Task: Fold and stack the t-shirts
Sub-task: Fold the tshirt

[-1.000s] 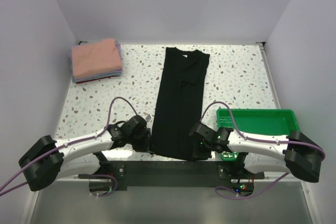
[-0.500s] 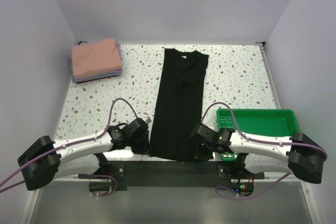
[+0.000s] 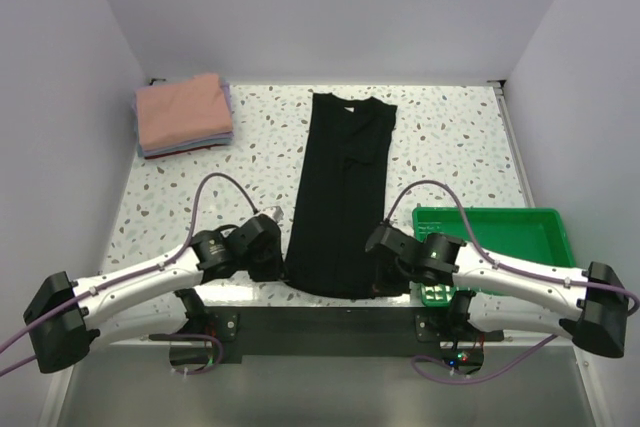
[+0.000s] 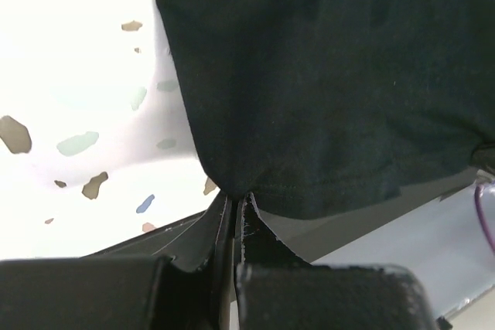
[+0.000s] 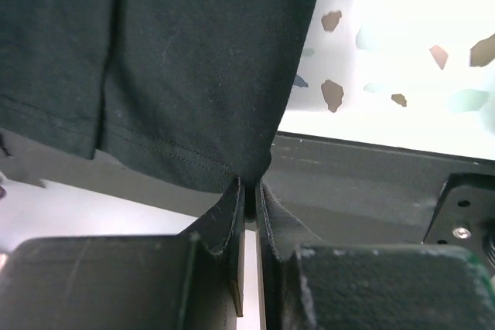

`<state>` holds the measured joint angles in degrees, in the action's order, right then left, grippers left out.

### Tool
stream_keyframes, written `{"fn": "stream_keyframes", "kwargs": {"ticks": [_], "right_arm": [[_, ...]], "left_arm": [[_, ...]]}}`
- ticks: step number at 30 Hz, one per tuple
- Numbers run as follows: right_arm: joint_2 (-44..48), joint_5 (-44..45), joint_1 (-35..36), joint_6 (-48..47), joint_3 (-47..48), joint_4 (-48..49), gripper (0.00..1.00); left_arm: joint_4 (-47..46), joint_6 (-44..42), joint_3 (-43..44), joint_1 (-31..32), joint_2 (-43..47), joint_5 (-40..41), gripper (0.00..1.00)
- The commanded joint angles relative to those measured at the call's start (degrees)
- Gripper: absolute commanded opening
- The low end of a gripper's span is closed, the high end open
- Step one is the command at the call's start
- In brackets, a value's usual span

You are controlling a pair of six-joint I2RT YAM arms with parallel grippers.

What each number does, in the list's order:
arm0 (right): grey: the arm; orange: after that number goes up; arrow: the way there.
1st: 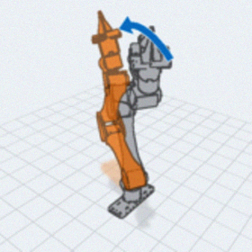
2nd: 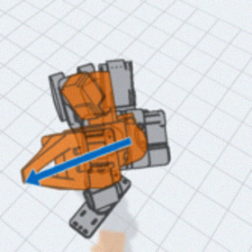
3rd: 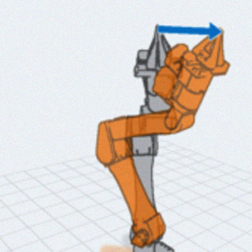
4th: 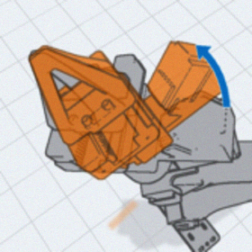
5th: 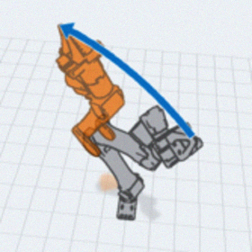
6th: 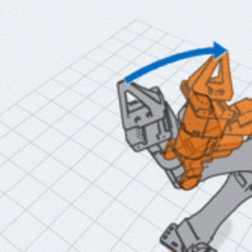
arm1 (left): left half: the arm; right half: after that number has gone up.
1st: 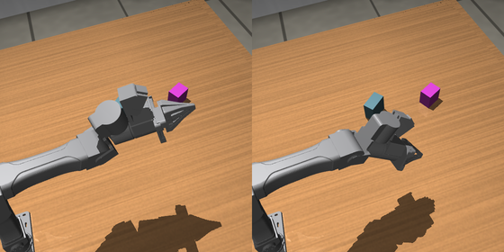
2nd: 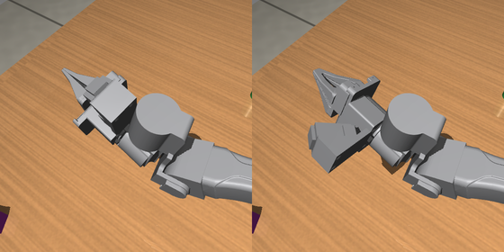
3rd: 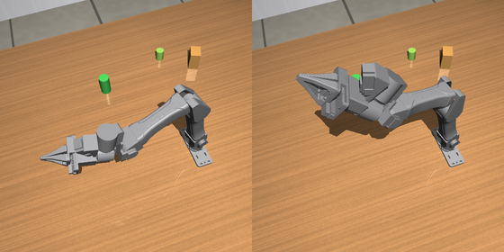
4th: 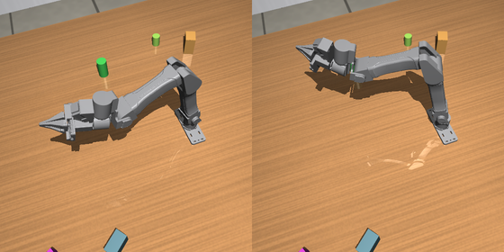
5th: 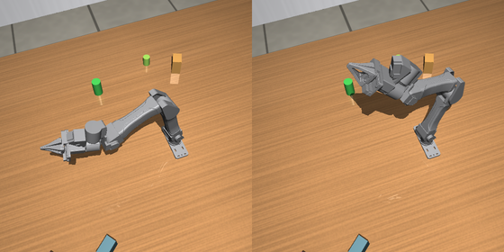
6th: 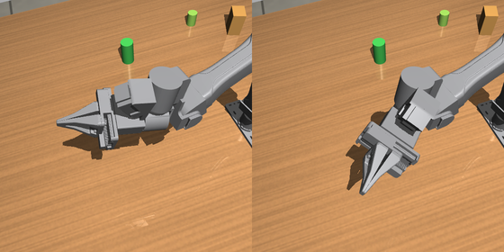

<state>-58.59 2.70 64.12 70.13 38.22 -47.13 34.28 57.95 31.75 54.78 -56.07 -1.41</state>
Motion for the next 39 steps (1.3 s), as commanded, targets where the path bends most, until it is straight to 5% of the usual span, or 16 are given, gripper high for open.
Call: {"fn": "stream_keyframes", "kwargs": {"ticks": [1,14,39], "right_arm": [[1.37,5.90,0.22,1.50,4.40,-6.03,0.00],[-6.71,16.28,-1.88,-2.36,16.18,-7.19,0.00],[-32.37,5.75,-33.70,-34.79,38.86,-0.06,0.00]], "left_arm": [[1.66,0.23,5.07,0.24,-0.79,4.56,0.00],[-3.51,-9.34,12.99,-4.84,-7.37,7.66,0.00],[-16.61,-21.91,36.09,-19.80,-36.82,-1.75,0.00]]}}
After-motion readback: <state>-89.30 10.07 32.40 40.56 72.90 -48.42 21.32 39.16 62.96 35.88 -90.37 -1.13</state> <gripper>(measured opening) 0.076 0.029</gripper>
